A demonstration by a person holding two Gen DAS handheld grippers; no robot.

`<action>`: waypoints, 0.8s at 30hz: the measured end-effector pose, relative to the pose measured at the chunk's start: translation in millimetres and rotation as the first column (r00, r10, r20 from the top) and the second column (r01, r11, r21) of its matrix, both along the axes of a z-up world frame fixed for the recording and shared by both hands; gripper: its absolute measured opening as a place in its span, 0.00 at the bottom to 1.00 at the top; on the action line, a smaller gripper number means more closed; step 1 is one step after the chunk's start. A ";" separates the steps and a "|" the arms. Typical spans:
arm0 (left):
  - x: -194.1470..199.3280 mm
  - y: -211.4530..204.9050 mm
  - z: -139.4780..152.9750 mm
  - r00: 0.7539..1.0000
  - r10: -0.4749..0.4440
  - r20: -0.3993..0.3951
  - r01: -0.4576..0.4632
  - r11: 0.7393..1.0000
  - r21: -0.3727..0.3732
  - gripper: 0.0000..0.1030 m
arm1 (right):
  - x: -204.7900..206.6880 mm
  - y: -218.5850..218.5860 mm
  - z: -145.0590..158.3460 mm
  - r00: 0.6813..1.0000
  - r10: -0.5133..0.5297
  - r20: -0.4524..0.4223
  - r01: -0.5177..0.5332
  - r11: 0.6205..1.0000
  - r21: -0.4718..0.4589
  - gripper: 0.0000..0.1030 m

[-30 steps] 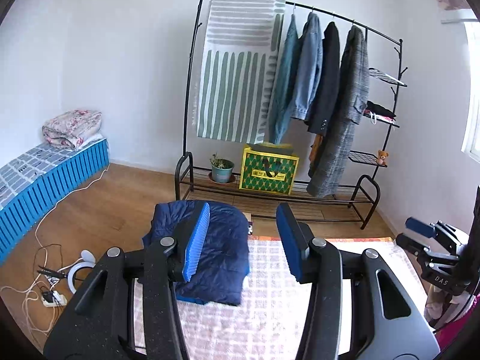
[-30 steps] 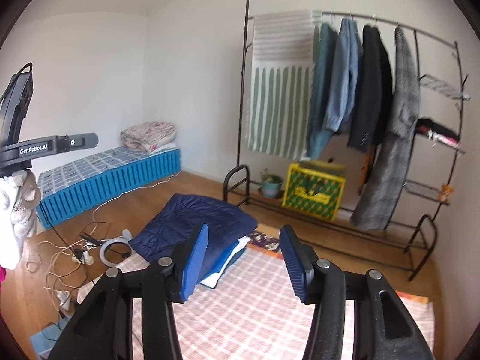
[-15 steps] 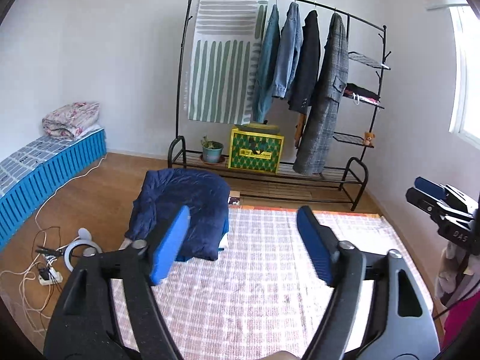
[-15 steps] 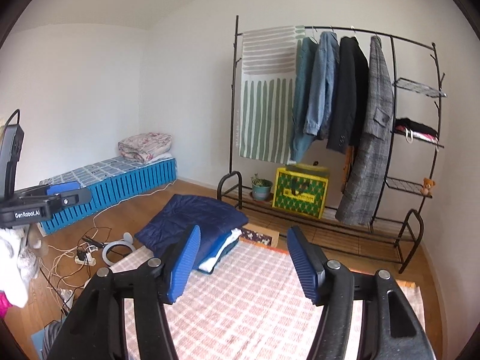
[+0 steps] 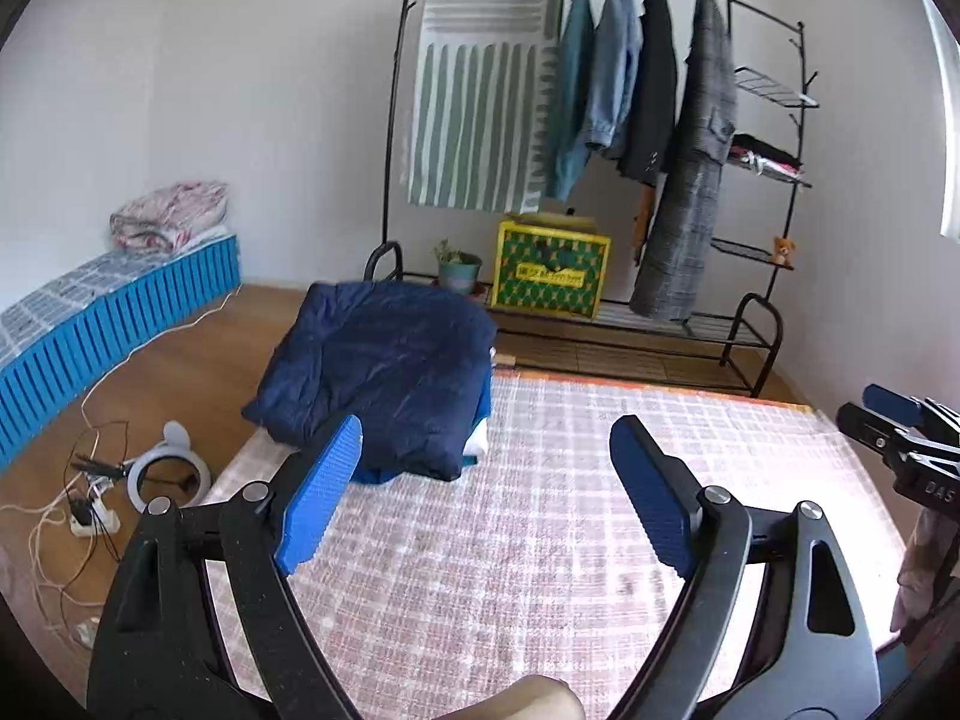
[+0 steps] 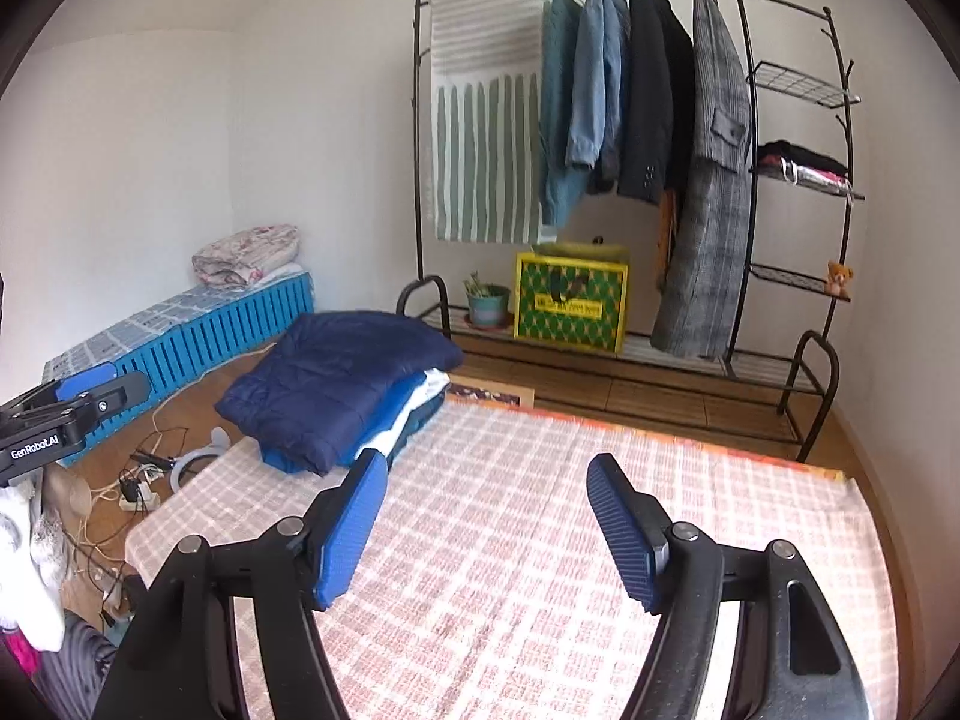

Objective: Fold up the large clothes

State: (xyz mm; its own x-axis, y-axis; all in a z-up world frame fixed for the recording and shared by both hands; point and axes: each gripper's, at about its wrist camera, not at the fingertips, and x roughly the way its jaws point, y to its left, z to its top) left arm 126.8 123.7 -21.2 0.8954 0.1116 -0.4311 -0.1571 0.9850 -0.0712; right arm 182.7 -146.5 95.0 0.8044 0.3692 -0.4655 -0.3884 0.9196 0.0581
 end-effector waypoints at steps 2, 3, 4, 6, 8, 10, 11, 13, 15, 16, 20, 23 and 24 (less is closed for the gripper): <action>6.0 2.8 -12.6 1.000 0.017 -0.008 -0.017 1.000 0.007 0.85 | 3.4 3.0 -9.8 1.000 -0.007 0.003 0.007 1.000 -0.014 0.75; 8.9 3.7 -17.9 1.000 0.023 -0.010 -0.023 1.000 0.008 0.85 | 3.7 4.5 -14.9 1.000 -0.010 0.007 0.010 1.000 -0.016 0.79; 11.2 4.0 -22.1 1.000 0.027 -0.012 -0.027 1.000 0.010 0.85 | 4.1 6.1 -20.0 1.000 -0.011 0.010 0.011 1.000 -0.016 0.83; 16.3 4.7 -31.0 0.999 0.033 -0.016 -0.033 0.999 0.006 0.85 | 6.7 8.9 -28.7 1.000 -0.006 0.009 0.006 1.000 -0.021 0.85; 18.1 3.4 -36.1 0.999 0.033 -0.012 -0.033 0.999 0.015 0.85 | 9.9 11.4 -35.9 1.000 -0.002 0.005 0.002 1.000 -0.027 0.87; 20.1 0.6 -39.2 1.000 0.030 -0.007 -0.029 0.999 0.036 0.93 | 12.4 11.5 -43.2 1.000 -0.010 0.007 0.010 1.000 -0.023 0.94; 20.5 -1.4 -41.6 1.000 0.025 0.001 -0.025 0.999 0.047 1.00 | 13.8 10.9 -46.6 1.000 -0.016 0.007 0.016 1.000 -0.017 0.96; 21.0 -4.7 -45.9 1.000 0.026 0.011 -0.026 0.998 0.063 1.00 | 14.8 10.2 -51.8 1.000 -0.023 0.008 0.023 1.000 -0.010 1.00; 23.0 -8.1 -49.8 0.999 0.032 0.010 -0.033 0.996 0.087 1.00 | 17.5 9.9 -58.0 1.000 -0.027 -0.001 0.027 1.000 -0.016 1.00; 25.3 -10.4 -53.0 0.999 0.037 -0.001 -0.037 0.994 0.103 1.00 | 19.1 10.2 -61.0 1.000 -0.026 -0.009 0.026 0.999 -0.019 1.00; 32.8 -14.0 -64.7 0.999 0.006 -0.044 -0.002 0.996 0.090 1.00 | 23.4 8.4 -70.2 0.999 -0.046 -0.029 0.046 0.999 -0.020 1.00; 35.5 -16.4 -68.9 0.998 0.000 -0.058 0.005 0.997 0.081 1.00 | 25.3 5.0 -72.9 0.997 -0.066 -0.025 0.066 0.998 -0.019 1.00; 36.5 -17.8 -69.8 0.998 0.000 -0.061 0.005 0.996 0.086 1.00 | 25.6 4.3 -74.1 0.997 -0.074 -0.024 0.073 0.997 -0.017 1.00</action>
